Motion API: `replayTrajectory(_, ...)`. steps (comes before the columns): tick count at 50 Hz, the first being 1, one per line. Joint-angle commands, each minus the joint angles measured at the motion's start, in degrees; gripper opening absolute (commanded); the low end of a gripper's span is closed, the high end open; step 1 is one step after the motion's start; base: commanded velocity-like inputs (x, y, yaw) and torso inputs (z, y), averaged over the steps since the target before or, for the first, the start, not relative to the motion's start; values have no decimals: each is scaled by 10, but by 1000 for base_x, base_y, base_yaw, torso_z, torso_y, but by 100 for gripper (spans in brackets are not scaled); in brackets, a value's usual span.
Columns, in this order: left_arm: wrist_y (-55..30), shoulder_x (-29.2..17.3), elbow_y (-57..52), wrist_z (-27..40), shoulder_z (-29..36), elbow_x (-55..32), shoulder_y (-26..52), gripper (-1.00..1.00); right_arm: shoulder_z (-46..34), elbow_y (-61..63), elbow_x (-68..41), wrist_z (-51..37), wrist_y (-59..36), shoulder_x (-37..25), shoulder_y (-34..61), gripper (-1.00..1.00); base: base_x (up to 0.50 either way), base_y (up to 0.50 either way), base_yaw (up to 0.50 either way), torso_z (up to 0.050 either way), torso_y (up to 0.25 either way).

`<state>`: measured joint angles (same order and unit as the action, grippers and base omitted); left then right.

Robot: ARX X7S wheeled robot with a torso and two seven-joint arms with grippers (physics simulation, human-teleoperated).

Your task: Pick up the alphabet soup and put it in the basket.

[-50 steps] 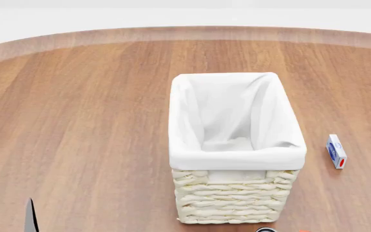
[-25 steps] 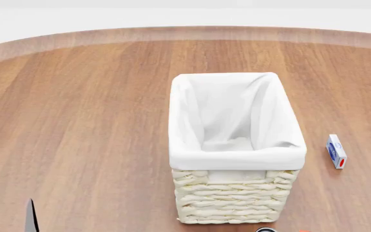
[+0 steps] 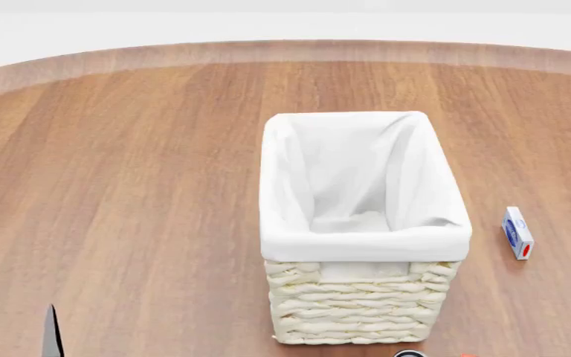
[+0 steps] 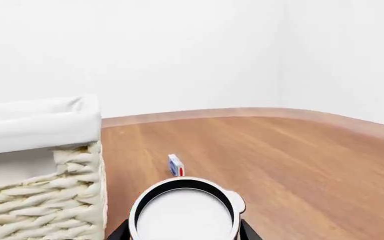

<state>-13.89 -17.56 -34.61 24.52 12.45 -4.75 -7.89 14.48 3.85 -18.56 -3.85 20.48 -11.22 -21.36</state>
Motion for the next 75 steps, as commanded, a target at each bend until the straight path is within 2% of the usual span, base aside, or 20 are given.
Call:
replayTrajectory(1, -2, -3, 1, 2, 0, -5, 2, 100, 8, 196, 6, -52, -101, -30, -26, -100, 0, 0, 0, 0, 0)
replayTrajectory(20, -2, -5, 4, 5, 1, -9, 3, 100, -14, 337, -4, -101, -245, -82, 49, -100, 0, 0, 0, 0, 0)
replayTrajectory(39, 1, -8, 11, 8, 2, -14, 4, 100, -109, 349, -3, -120, -398, -120, 252, -100, 0, 0, 0, 0, 1)
replayTrajectory(55, 0, -9, 14, 10, 5, -15, 8, 100, -175, 258, -3, -105, -458, -110, 436, -100, 0, 0, 0, 0, 1)
replayTrajectory(75, 0, -12, 19, 13, 8, -17, 13, 100, -234, -3, 9, -47, -429, -62, 637, -100, 0, 0, 0, 0, 1)
